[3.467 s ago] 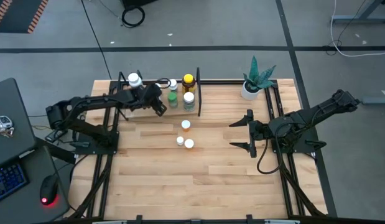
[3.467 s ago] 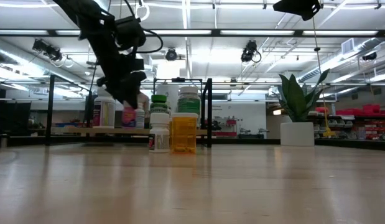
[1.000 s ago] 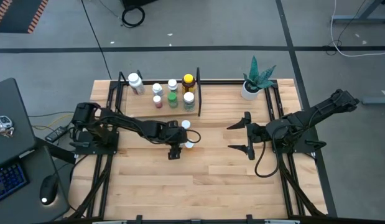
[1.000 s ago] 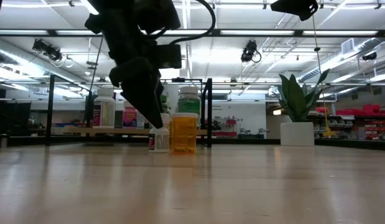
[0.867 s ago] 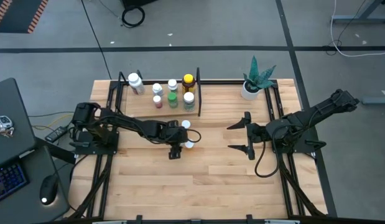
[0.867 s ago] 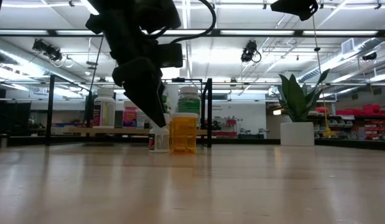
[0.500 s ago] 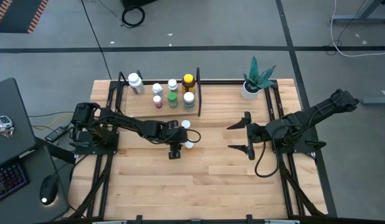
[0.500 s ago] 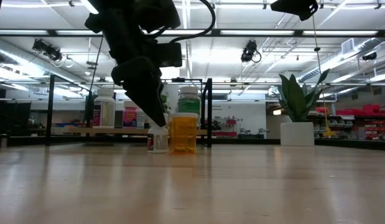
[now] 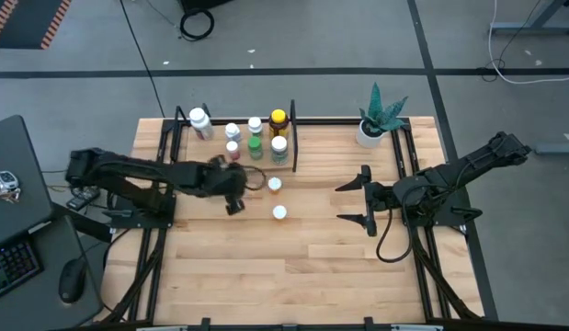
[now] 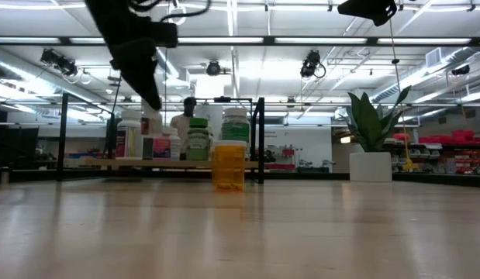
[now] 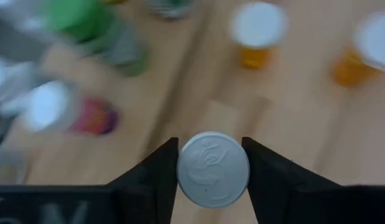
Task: Pick and place medicine bottles onto shelf by color
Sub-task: Put the small white pill bottle on the shelf
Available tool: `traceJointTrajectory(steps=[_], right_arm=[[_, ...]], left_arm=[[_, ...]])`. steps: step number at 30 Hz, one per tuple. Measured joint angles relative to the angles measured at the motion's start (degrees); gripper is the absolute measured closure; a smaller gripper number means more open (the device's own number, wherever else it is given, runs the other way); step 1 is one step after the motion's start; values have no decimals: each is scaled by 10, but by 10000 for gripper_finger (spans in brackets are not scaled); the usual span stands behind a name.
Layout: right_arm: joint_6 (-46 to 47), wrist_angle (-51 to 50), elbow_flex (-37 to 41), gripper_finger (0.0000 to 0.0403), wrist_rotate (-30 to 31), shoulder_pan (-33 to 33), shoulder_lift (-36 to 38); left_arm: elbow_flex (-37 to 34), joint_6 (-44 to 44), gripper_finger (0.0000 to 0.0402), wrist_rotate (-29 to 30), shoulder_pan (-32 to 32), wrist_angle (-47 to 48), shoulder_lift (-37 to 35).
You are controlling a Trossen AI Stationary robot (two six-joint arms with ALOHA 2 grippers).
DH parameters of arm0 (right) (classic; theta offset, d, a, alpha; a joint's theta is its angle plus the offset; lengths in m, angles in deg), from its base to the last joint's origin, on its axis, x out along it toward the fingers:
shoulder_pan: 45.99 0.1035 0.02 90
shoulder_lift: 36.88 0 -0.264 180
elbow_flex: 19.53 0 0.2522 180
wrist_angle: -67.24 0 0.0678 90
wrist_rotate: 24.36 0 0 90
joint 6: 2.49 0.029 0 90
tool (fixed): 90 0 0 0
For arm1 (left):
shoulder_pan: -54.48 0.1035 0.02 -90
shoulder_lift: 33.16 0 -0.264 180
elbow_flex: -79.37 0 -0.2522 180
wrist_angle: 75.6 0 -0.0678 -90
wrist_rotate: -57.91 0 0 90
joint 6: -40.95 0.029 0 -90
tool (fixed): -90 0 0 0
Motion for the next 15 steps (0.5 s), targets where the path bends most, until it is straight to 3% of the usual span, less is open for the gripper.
traceJointTrajectory(steps=[8,15], right_arm=[[-3,13,0,50,0,0,0],[-19,28,0,50,0,0,0]], left_arm=[[-117,-130,230,76,57,2,-122],[-145,-173,241,133,130,-3,-132]])
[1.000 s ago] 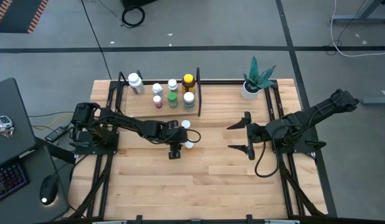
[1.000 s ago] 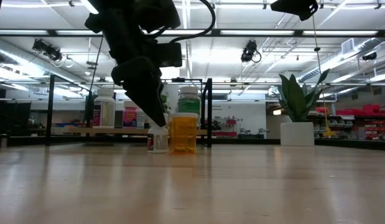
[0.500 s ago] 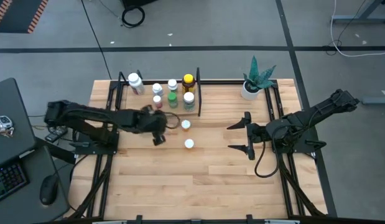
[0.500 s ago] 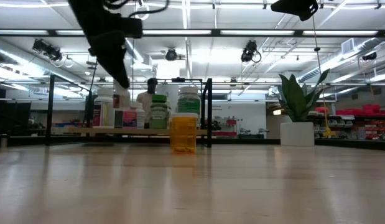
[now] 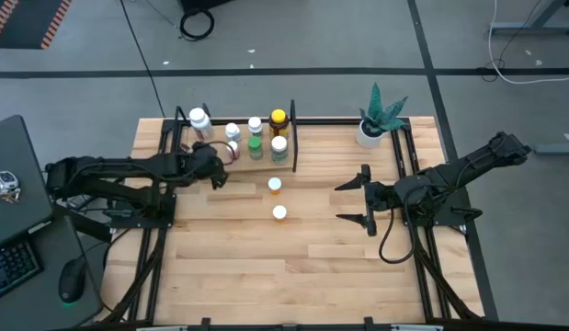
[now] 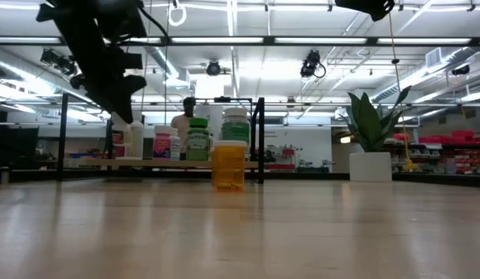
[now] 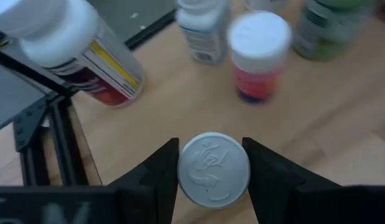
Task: Pick and place medicine bottles onto shelf by color
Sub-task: Put the small white pill bottle on the shelf
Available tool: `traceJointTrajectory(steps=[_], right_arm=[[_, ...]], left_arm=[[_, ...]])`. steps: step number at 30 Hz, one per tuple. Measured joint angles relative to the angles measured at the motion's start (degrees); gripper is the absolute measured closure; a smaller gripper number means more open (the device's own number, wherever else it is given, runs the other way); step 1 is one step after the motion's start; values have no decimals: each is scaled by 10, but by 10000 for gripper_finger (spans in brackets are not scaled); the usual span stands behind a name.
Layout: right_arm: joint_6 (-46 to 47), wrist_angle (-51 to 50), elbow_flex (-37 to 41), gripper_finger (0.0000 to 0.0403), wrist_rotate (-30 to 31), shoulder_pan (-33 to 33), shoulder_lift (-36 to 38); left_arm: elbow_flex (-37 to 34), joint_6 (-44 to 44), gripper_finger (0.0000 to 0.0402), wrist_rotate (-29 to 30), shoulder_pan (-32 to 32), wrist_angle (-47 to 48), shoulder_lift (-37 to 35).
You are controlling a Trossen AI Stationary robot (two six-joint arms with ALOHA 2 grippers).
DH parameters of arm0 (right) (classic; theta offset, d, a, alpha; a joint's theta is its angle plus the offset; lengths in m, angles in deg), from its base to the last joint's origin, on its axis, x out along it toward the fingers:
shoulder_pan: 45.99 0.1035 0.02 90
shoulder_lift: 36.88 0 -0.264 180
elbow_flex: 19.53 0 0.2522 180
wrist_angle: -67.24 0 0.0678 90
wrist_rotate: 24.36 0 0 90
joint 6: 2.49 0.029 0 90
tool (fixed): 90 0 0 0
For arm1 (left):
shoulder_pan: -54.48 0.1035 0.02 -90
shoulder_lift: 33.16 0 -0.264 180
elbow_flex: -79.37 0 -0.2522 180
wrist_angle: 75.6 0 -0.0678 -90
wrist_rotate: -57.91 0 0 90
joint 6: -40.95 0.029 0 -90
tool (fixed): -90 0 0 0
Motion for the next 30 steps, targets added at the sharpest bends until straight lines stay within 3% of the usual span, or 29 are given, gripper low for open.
traceJointTrajectory(steps=[10,18,30], right_arm=[[-6,4,0,50,-24,0,0],[-12,5,0,50,-31,0,0],[-25,17,0,50,-40,0,0]], left_arm=[[0,-16,221,-7,83,-24,32],[1,-14,239,-17,114,-28,60],[1,0,218,-43,134,-27,74]])
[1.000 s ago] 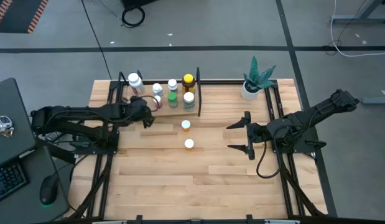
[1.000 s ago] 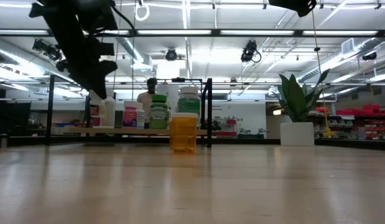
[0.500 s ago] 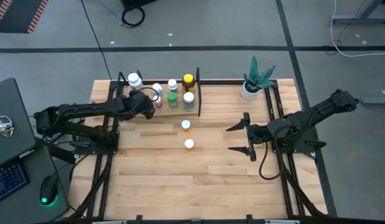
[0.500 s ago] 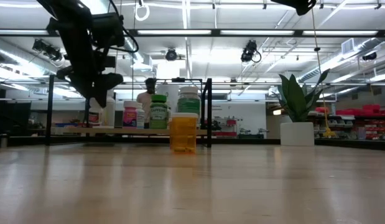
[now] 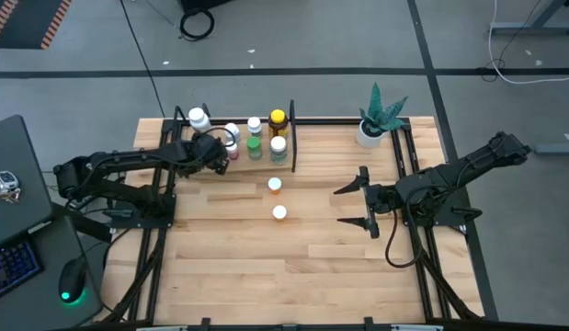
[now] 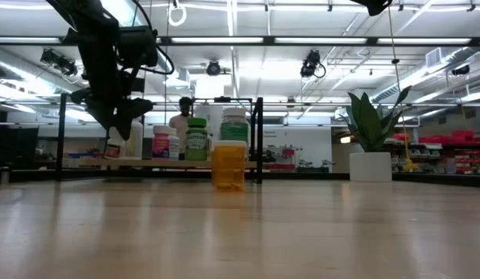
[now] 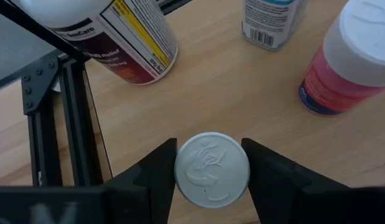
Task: Pick and place medicine bottles onto shelf by color
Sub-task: Put the small white pill bottle on the shelf, then put the top orange pill bottle on the shelf
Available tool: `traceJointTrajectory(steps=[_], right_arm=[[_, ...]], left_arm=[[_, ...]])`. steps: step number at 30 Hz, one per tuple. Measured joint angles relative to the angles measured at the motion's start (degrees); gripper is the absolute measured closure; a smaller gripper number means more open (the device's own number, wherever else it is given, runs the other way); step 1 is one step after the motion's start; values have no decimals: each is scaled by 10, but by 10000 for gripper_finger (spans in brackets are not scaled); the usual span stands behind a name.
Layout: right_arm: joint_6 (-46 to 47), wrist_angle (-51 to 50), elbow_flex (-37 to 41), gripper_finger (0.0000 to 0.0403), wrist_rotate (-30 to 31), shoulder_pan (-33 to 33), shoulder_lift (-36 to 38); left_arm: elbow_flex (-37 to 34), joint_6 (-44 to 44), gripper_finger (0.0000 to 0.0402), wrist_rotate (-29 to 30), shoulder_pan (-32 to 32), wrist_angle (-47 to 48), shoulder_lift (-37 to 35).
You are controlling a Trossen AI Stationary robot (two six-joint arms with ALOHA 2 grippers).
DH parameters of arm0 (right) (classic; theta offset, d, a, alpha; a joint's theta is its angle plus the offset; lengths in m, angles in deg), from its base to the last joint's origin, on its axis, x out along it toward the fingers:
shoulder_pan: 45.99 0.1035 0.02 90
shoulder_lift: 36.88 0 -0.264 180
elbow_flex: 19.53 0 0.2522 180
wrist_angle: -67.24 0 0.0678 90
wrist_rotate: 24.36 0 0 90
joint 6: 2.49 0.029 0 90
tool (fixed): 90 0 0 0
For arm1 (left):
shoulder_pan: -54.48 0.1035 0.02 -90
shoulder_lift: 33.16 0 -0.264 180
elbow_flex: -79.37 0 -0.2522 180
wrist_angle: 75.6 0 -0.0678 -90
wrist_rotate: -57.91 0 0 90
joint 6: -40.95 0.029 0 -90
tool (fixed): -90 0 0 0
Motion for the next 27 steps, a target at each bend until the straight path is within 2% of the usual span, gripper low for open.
traceJointTrajectory(steps=[5,16,21,27], right_arm=[[0,0,0,50,0,0,0],[0,0,0,50,0,0,0],[0,0,0,50,0,0,0],[5,-1,0,50,0,0,0]], left_arm=[[0,1,205,1,0,1,0],[0,66,126,43,0,-30,-1],[13,131,124,64,-6,-60,-1],[30,223,146,63,-49,-119,-1]])
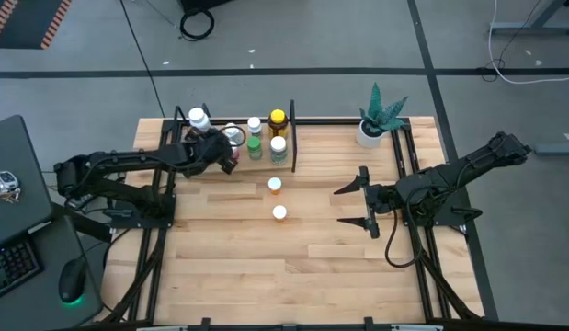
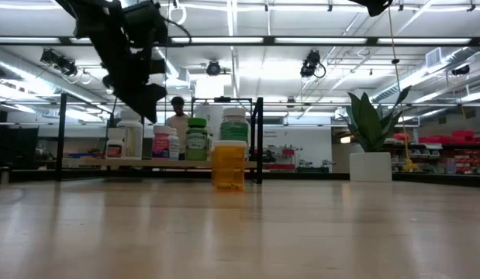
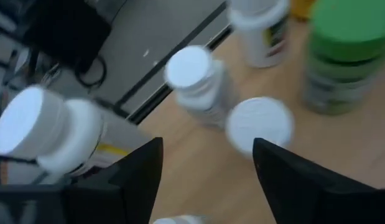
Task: Pick and place medicine bottles onto shelf by color
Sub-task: Put the top orange pill bottle on the shelf
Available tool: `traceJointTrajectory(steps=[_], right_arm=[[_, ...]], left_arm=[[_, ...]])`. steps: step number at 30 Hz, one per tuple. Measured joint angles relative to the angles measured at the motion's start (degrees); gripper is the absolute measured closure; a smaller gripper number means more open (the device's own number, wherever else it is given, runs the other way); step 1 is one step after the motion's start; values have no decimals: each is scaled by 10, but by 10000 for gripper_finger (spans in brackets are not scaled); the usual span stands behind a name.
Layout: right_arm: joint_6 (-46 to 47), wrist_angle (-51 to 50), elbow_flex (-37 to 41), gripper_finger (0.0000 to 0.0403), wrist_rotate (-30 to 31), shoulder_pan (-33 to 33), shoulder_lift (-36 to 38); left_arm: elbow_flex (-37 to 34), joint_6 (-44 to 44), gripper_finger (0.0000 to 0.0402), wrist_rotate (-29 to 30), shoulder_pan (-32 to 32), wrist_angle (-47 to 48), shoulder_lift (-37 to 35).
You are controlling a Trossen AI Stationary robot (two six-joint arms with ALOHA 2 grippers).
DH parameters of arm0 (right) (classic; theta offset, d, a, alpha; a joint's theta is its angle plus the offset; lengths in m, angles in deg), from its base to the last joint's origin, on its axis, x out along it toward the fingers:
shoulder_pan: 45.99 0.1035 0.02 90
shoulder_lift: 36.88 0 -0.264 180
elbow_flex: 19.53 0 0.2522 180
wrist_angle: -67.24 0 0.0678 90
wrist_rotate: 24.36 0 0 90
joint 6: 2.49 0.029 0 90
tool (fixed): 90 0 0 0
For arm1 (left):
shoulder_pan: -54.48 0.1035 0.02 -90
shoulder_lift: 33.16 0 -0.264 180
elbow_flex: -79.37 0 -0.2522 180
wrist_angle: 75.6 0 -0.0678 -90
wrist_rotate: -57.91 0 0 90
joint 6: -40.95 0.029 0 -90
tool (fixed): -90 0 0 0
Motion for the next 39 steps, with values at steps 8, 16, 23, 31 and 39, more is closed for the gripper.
traceJointTrajectory(steps=[8,16,23,31,39], right_arm=[[15,-11,0,50,0,0,0],[19,-12,0,50,0,0,0],[17,-11,0,50,0,0,0],[11,-7,0,50,0,0,0],[11,-12,0,50,0,0,0]], left_arm=[[35,68,180,-34,-70,-11,0],[38,85,202,-230,-154,-100,12],[44,15,176,-277,-214,-150,86],[121,16,120,-238,-215,-145,183],[163,25,98,-232,-176,-151,260]])
